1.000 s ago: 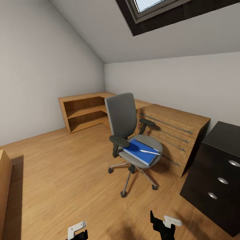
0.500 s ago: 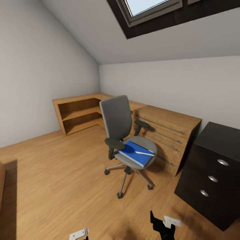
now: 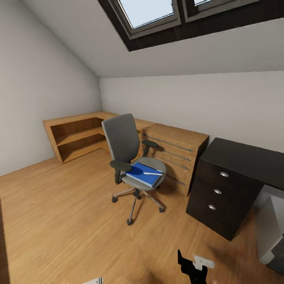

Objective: In the bedroom, organize the workspace by keeping the computer under the desk, ensuring the monitor is on the desk, placing the keyboard on the desk next to the monitor, placing the mouse on the desk next to the keyboard, moving the folder from the swivel chair onto the desk next to the mouse, stacking the notebook on top of the folder with the pen on top of the notebook, and positioning the swivel chair next to the desk.

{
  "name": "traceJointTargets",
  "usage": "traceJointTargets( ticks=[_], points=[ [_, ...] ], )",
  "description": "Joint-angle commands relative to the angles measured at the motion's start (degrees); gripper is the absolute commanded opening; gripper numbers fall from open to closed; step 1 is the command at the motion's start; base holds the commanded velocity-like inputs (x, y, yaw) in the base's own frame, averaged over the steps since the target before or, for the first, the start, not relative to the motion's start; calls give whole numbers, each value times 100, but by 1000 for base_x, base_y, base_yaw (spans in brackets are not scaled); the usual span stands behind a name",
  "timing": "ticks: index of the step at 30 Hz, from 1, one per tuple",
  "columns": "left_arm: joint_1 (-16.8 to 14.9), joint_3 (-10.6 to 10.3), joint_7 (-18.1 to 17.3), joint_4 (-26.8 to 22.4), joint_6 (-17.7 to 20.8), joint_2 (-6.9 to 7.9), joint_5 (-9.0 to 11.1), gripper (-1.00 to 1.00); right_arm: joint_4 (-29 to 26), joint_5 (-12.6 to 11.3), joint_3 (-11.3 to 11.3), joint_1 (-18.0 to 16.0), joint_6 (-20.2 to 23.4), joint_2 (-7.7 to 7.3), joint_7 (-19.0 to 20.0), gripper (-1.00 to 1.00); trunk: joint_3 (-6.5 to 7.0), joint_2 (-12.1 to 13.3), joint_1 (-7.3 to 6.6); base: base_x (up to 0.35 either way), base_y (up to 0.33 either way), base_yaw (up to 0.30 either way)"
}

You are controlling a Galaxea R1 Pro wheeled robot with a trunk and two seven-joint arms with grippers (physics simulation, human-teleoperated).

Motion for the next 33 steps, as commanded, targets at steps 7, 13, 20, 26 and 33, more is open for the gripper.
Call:
traceJointTargets(
  ticks=[7, 13, 20, 26, 33],
  points=[
    [-3, -46, 31, 5, -33, 10, 63, 100, 13, -35, -40, 28, -24, 20, 61, 100, 121, 279, -159, -339, 0, -264],
    [-3, -31, 8, 5, -35, 12, 70, 100, 13, -35, -38, 61, -22, 24, 62, 100, 229, 520, -290, -317, 0, -265],
    [-3, -16, -3, 6, -42, 12, 77, 100, 13, -28, -32, 72, -21, 33, 70, 100, 354, 801, -444, -68, 0, -266],
    [-3, 2, -4, 10, -42, 13, 79, 100, 13, -27, -31, 73, -14, 34, 74, 100, 462, 1041, -576, -4, 12, -266],
    [-3, 28, -4, 14, -42, 13, 79, 100, 13, -26, -29, 73, -5, 36, 79, 100, 588, 1322, -730, 47, 163, -266]
  ],
)
